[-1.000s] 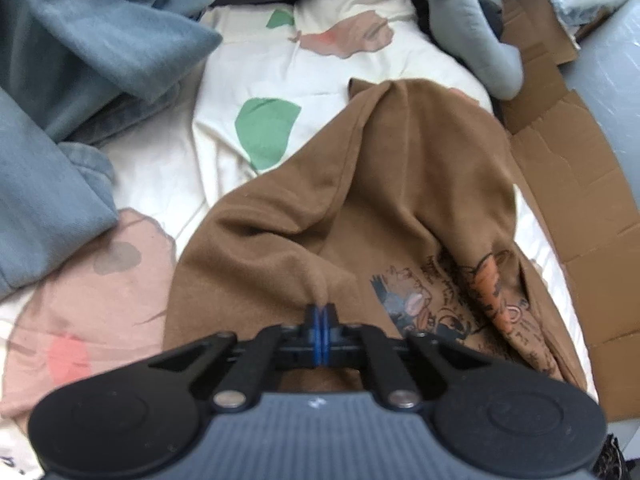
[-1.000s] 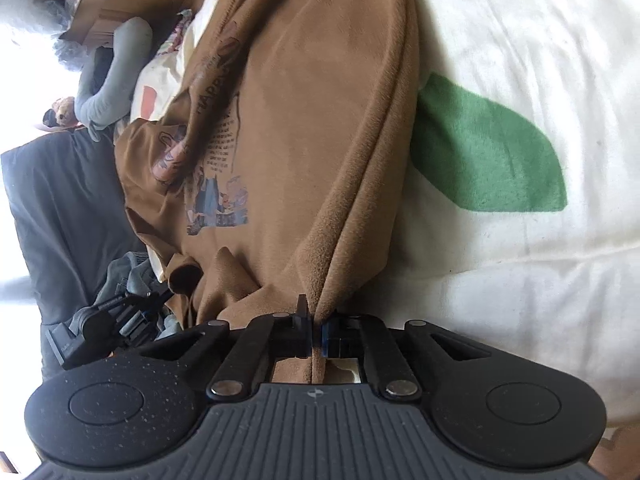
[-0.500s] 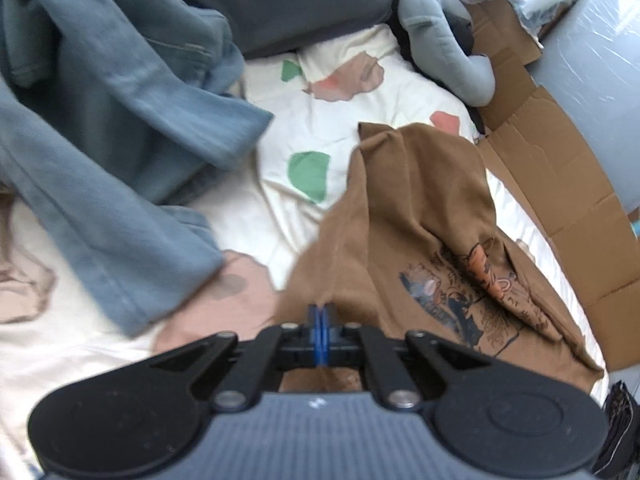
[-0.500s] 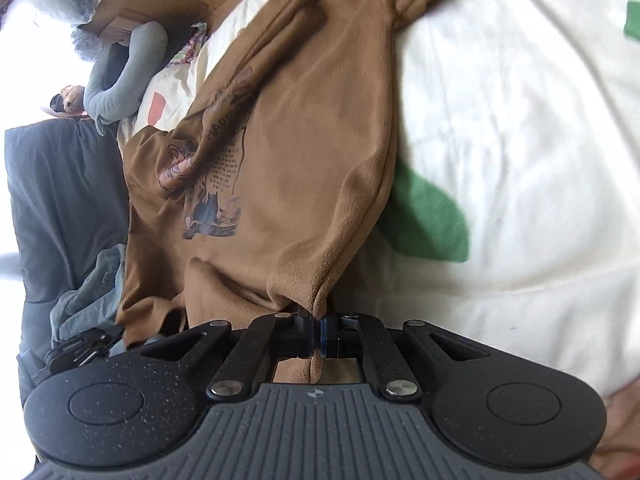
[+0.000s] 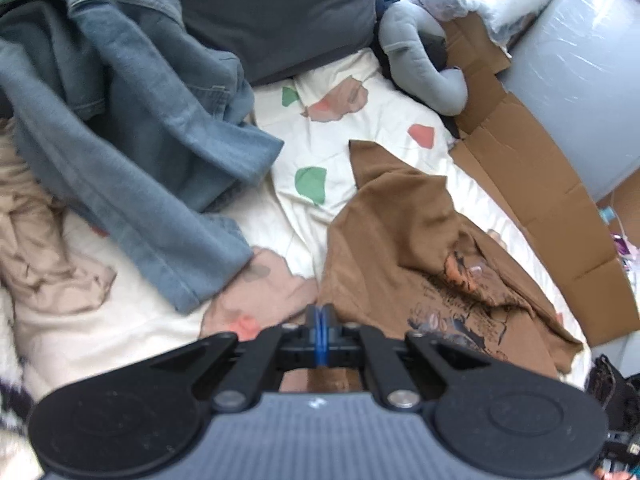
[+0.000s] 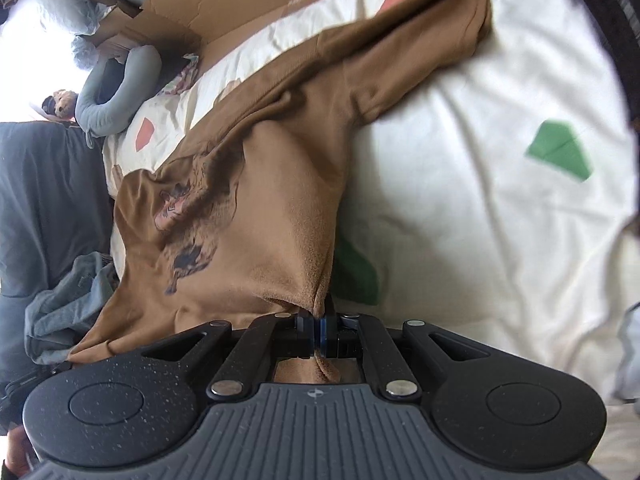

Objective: Fold clothes

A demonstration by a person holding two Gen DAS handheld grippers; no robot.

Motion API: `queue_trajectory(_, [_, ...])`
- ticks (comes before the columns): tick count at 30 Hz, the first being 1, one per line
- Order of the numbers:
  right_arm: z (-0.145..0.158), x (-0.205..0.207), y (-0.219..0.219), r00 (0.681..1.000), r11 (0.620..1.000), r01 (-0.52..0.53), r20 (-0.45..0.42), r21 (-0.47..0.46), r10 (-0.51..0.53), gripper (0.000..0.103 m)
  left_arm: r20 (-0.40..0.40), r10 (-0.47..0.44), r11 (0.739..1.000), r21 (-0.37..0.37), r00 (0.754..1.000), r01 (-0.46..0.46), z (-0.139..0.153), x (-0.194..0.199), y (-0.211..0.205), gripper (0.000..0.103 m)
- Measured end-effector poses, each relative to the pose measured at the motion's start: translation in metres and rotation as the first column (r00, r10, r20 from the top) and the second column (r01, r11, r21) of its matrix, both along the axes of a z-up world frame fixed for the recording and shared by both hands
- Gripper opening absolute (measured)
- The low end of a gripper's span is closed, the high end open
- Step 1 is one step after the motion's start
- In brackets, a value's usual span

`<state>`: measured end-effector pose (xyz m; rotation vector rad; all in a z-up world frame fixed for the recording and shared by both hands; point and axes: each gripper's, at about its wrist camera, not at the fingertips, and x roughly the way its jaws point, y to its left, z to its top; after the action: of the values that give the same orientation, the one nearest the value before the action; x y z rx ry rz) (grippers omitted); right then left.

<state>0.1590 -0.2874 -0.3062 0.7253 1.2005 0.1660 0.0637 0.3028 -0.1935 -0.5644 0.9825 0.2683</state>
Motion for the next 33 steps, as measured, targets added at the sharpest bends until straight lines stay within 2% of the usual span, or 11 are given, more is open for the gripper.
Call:
queue_trajectory(10, [0.049, -0.035, -0.029, 0.999, 0.995, -0.033, 0.008, -0.093, 0.034, 0.0, -0.03, -0.007, 0.998, -0.068, 1.0, 0.005, 0.007, -0.062, -0.017, 0.0])
queue_trajectory(18, [0.059, -0.065, -0.037, 1.0, 0.993, -0.027, -0.006, -0.115, 0.027, 0.0, -0.056, 0.001, 0.997, -0.077, 0.998, -0.006, 0.012, -0.105, -0.023, 0.0])
queue_trajectory(22, [0.059, -0.081, -0.042, 1.0, 0.993, -0.021, -0.02, -0.113, 0.019, 0.0, -0.095, 0.02, 0.997, -0.078, 0.995, -0.028, 0.007, -0.122, -0.023, 0.0])
queue_trajectory(26, [0.062, -0.094, -0.052, 0.999, 0.99, -0.006, -0.046, -0.144, 0.0, 0.004, -0.177, 0.046, 0.995, -0.083, 0.983, -0.061, 0.003, -0.13, -0.018, 0.001])
queue_trajectory(27, [0.064, -0.097, -0.054, 0.999, 0.988, -0.004, -0.045, -0.156, -0.003, 0.004, -0.182, 0.046, 0.995, -0.081, 0.982, -0.061, 0.005, -0.131, -0.016, 0.002])
queue_trajectory(29, [0.069, -0.103, -0.06, 0.999, 0.983, 0.001, -0.041, -0.181, -0.009, 0.005, -0.181, 0.041, 0.996, -0.064, 0.983, -0.053, 0.012, -0.131, -0.013, 0.015])
queue_trajectory(30, [0.072, -0.104, -0.062, 0.999, 0.981, 0.003, -0.034, -0.194, -0.01, 0.006, -0.177, 0.036, 0.997, -0.057, 0.984, -0.047, 0.016, -0.13, -0.012, 0.017])
queue_trajectory(33, [0.08, -0.105, -0.068, 1.0, 0.974, 0.005, -0.008, -0.225, -0.007, 0.023, -0.144, 0.028, 0.998, -0.049, 0.989, -0.036, 0.028, -0.124, -0.008, 0.028])
